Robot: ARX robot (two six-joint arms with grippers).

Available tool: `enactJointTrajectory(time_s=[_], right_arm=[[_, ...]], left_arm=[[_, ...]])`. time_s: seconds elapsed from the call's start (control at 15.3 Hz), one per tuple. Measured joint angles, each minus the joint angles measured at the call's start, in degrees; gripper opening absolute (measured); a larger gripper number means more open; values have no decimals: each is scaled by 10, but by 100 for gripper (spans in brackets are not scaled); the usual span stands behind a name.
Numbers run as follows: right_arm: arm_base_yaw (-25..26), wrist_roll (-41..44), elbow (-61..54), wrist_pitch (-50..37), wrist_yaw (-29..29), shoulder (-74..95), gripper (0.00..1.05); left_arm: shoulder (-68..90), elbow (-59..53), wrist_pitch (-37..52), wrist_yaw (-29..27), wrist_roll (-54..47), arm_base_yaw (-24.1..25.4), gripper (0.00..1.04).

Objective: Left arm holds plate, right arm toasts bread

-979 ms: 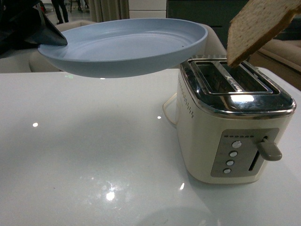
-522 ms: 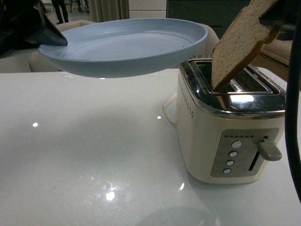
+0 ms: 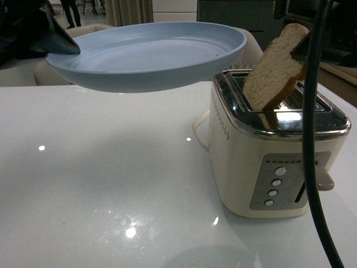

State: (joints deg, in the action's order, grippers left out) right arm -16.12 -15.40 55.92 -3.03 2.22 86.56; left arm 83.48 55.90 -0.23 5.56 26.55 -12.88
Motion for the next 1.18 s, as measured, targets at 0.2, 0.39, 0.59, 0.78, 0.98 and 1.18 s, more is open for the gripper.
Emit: enactJointTrajectory(time_s=[0.2,0.39,0.59,0.78,0.98,1.18], right_arm=[[1,-11,22,22,-5,19,3],[4,-19,38,40,-8,39,3],[4,-31,61,57,-14,57,3],[8,-50,71,69,-28,75,21],[8,-61,71,71,-31,79,45],[18,-68,54,43,-38,54,96]], left_arm=[[0,0,0,0,0,0,2],[0,0,0,0,0,0,2],[0,0,0,0,0,0,2],[0,0,0,0,0,0,2],[0,0,0,0,0,0,2],[0,0,0,0,0,0,2]])
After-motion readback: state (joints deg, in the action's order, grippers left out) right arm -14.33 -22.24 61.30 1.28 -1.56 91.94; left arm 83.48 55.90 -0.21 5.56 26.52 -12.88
